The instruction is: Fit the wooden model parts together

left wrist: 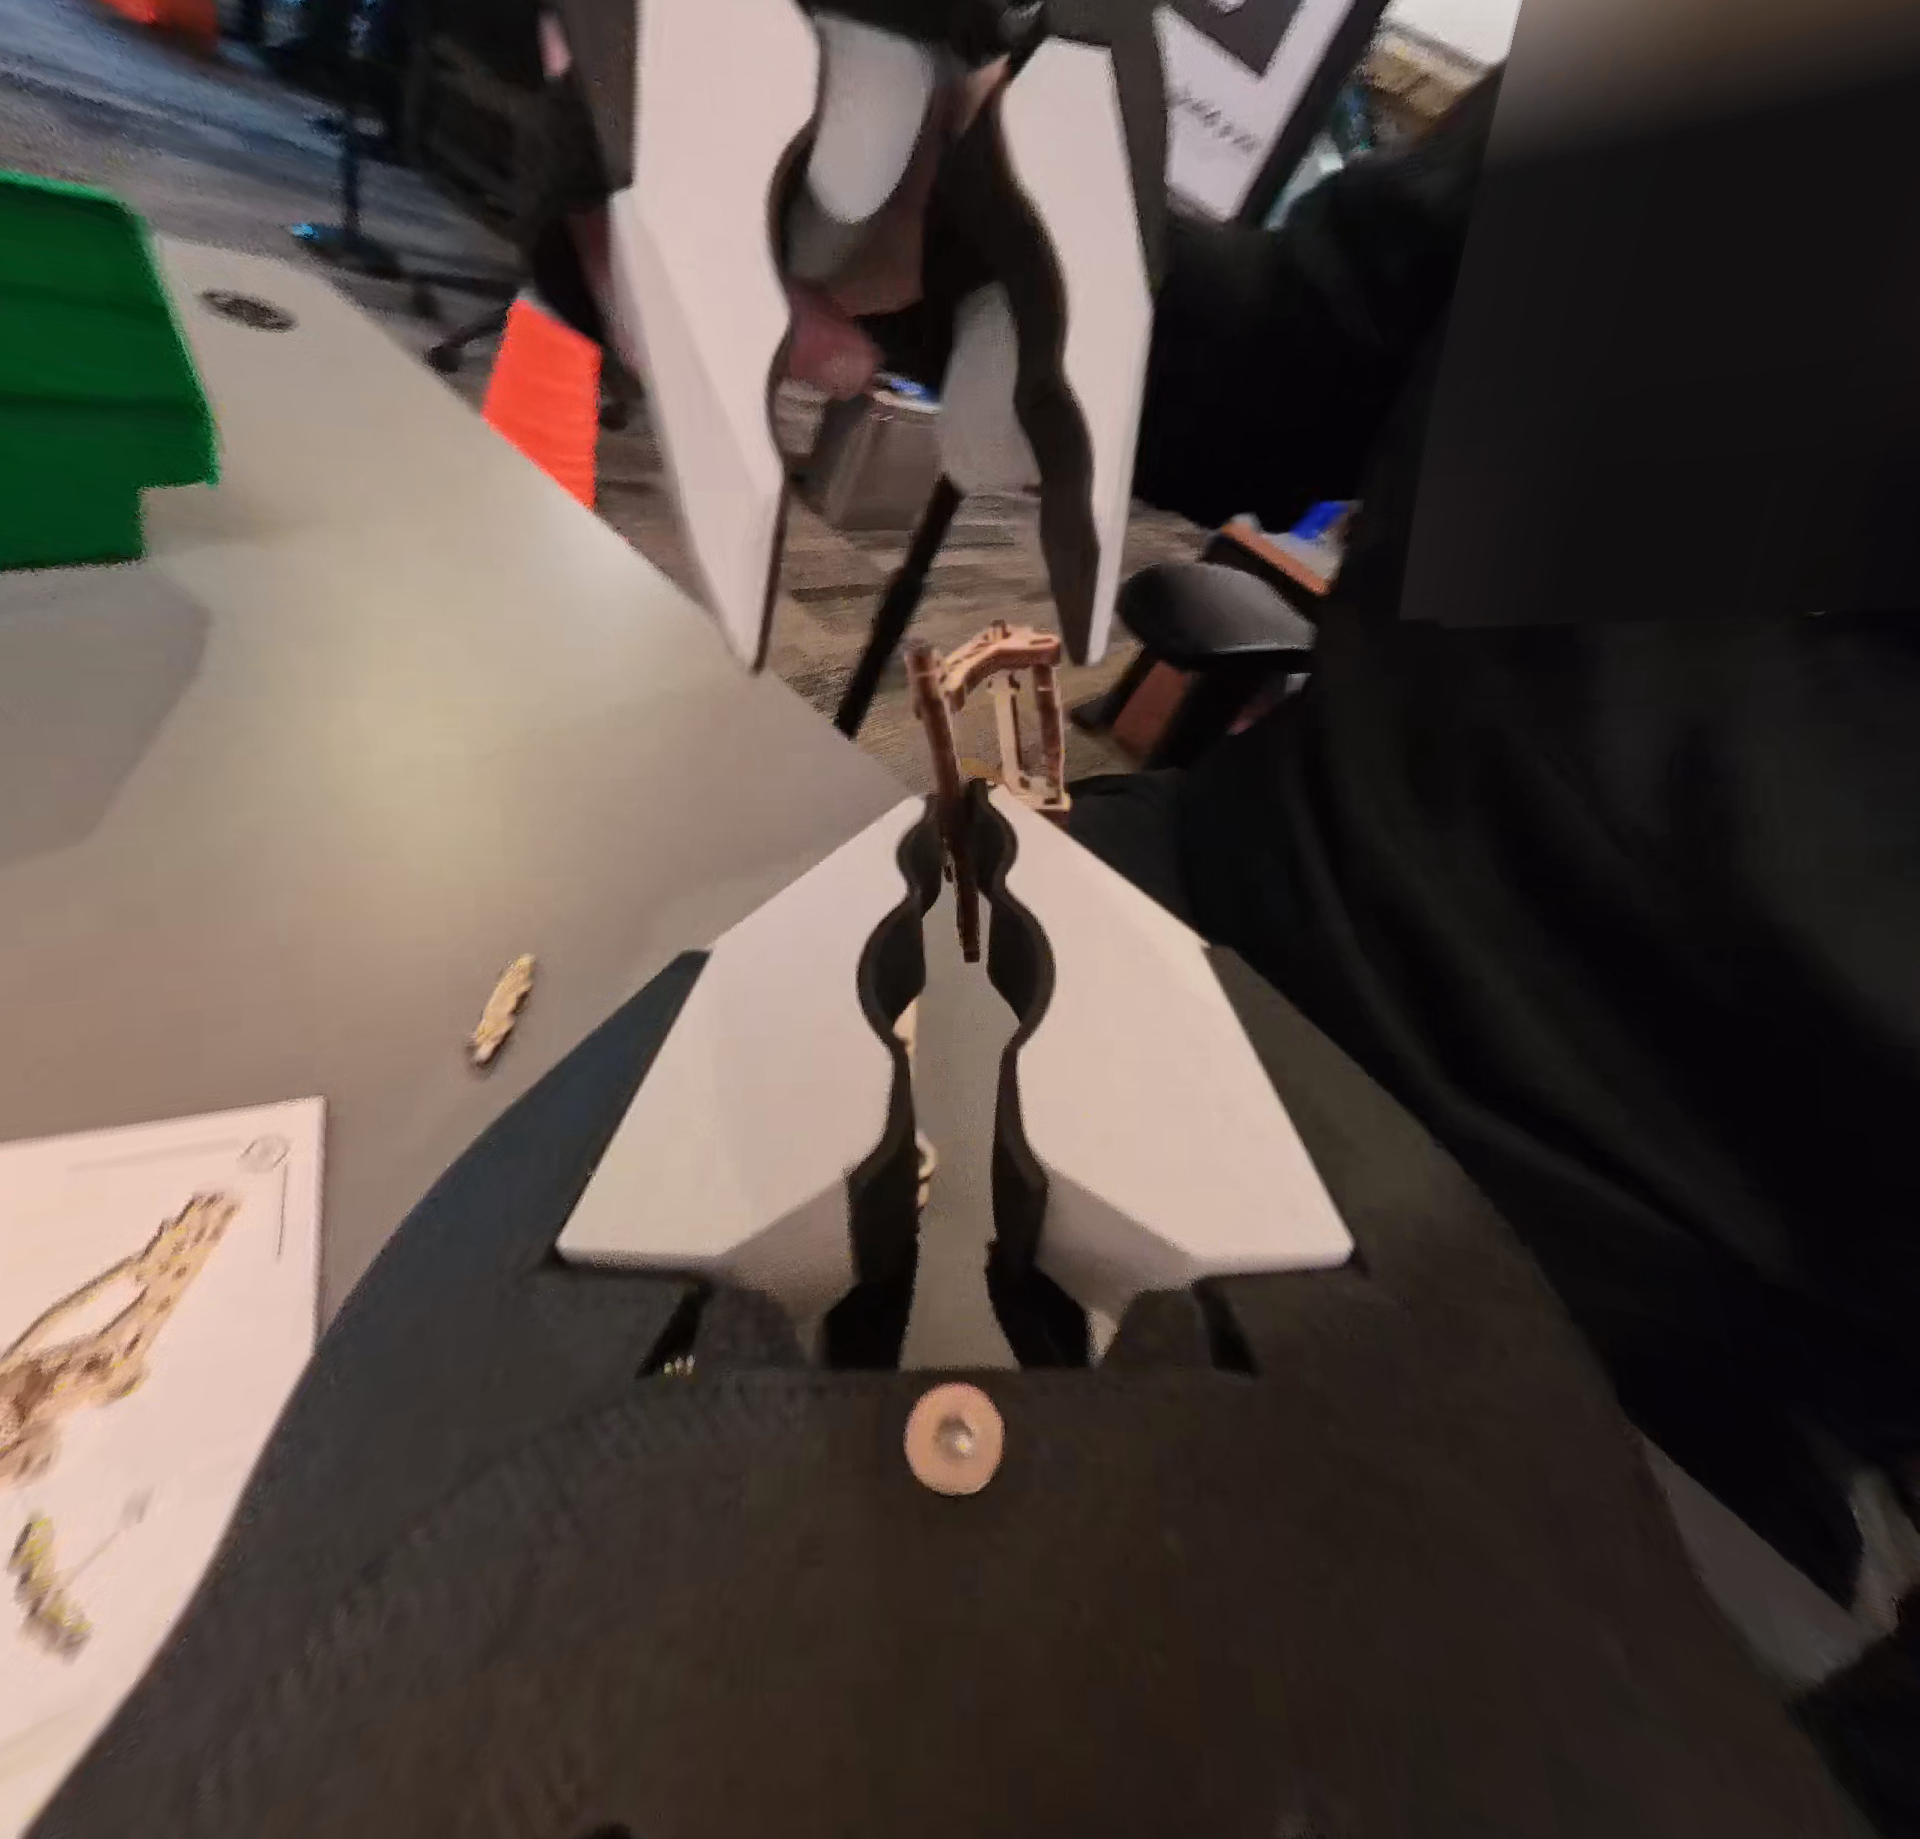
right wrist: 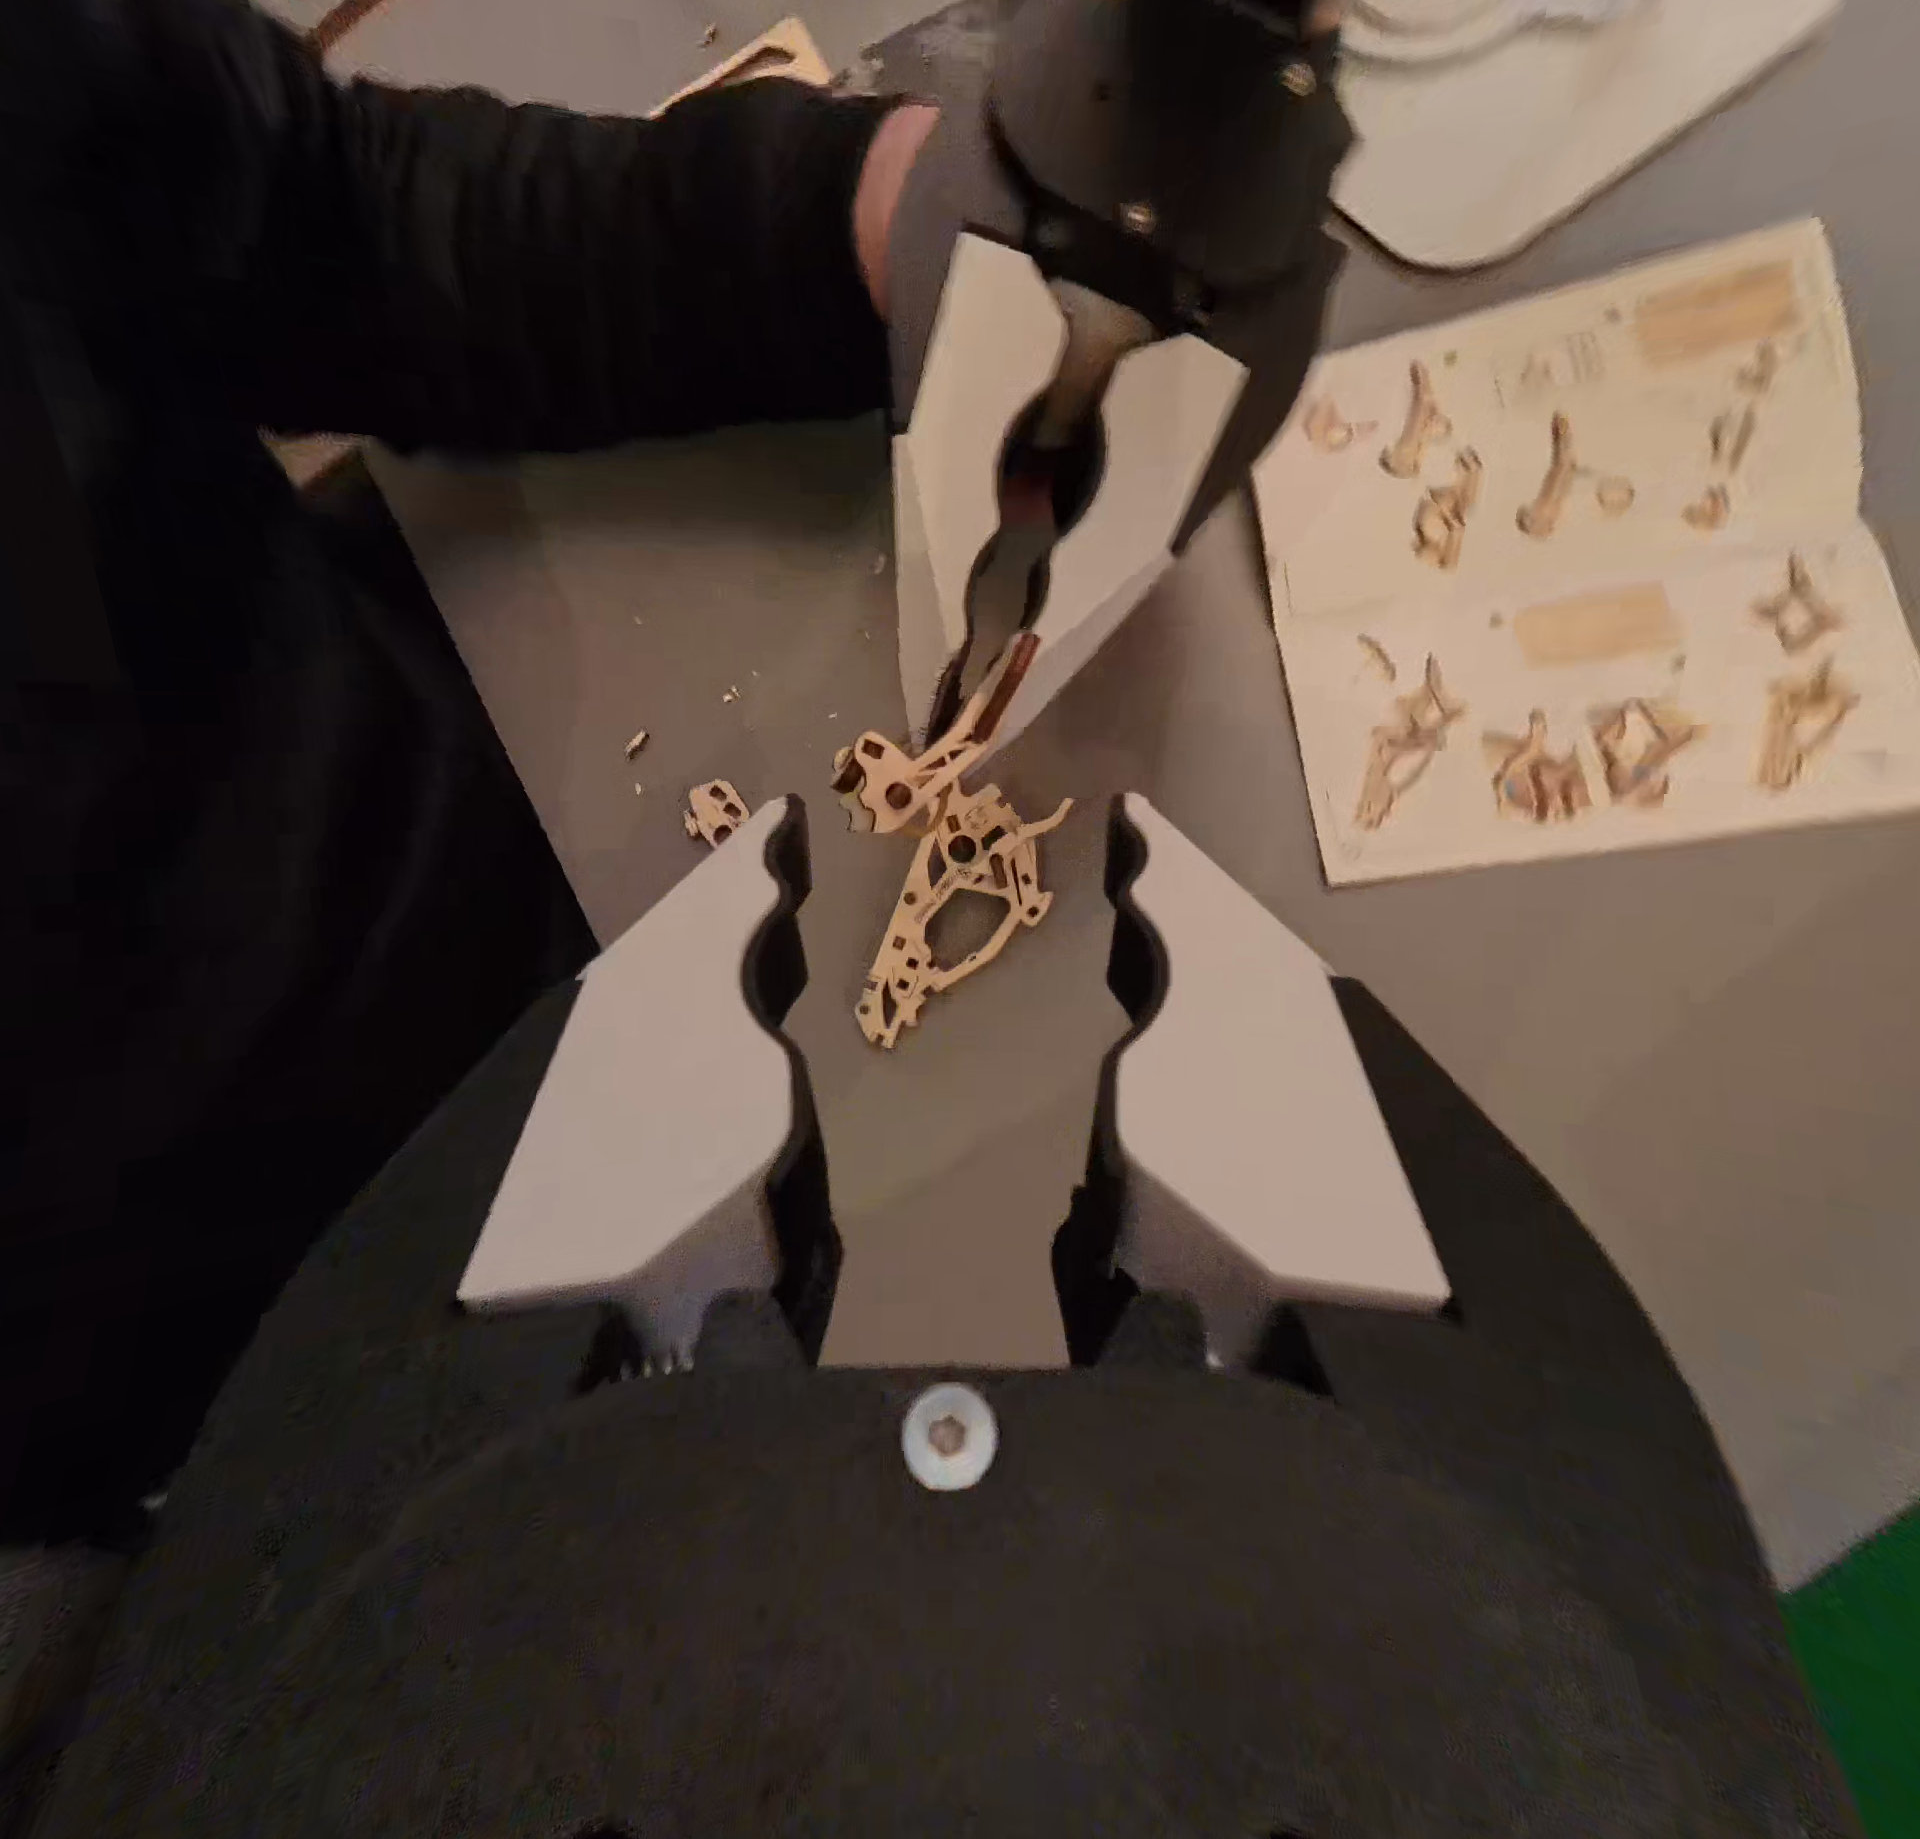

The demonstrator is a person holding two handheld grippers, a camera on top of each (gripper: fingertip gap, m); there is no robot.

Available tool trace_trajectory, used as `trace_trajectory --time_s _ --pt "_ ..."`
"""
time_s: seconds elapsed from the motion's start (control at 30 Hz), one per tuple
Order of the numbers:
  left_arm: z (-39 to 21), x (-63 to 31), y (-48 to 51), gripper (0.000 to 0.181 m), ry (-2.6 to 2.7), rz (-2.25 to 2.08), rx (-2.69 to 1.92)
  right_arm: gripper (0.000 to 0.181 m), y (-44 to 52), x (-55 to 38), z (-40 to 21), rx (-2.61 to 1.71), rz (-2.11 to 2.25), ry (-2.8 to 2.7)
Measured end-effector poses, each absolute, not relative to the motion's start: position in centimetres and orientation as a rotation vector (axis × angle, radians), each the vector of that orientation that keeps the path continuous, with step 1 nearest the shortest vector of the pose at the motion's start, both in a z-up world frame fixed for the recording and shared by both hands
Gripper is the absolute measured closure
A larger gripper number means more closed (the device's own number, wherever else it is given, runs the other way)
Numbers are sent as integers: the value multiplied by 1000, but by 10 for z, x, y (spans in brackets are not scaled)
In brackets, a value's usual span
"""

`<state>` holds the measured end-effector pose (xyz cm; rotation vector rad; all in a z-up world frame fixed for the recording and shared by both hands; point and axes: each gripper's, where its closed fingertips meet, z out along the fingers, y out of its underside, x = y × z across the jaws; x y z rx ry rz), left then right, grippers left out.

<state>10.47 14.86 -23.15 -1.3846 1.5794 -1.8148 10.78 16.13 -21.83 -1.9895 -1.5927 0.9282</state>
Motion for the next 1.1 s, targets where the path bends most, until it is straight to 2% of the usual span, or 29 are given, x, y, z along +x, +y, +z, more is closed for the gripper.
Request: trace_trajectory --time_s 0.07,0.13,0.47,0.63,0.7,0.77,0.9,1.1 --pt "-222 104 144 180 1599 -1925 -1314 117 157 99 -218 -1888 948 -1708" --pt "-217 102 140 180 1626 -1999 -1242 116 150 89 -212 -1764 1012 -1784" --pt "-209 98 130 179 1654 -2149 -1083 143 134 81 -193 -1597 1443 -1741" --pt "-210 101 134 176 1614 -2176 -1113 145 135 83 -193 -1589 1458 -1702" --pt "-211 104 143 165 1561 -2150 -1172 145 140 85 -195 -1613 1451 -1673" --pt "-214 104 157 152 1483 -2065 -1281 145 148 89 -197 -1648 1445 -1623" --pt "-250 88 169 132 1443 -1600 -1644 146 168 102 -215 -1757 1434 -1506" --pt "-302 74 149 130 1405 -1122 -1937 145 182 108 -269 -1958 1320 -1455"
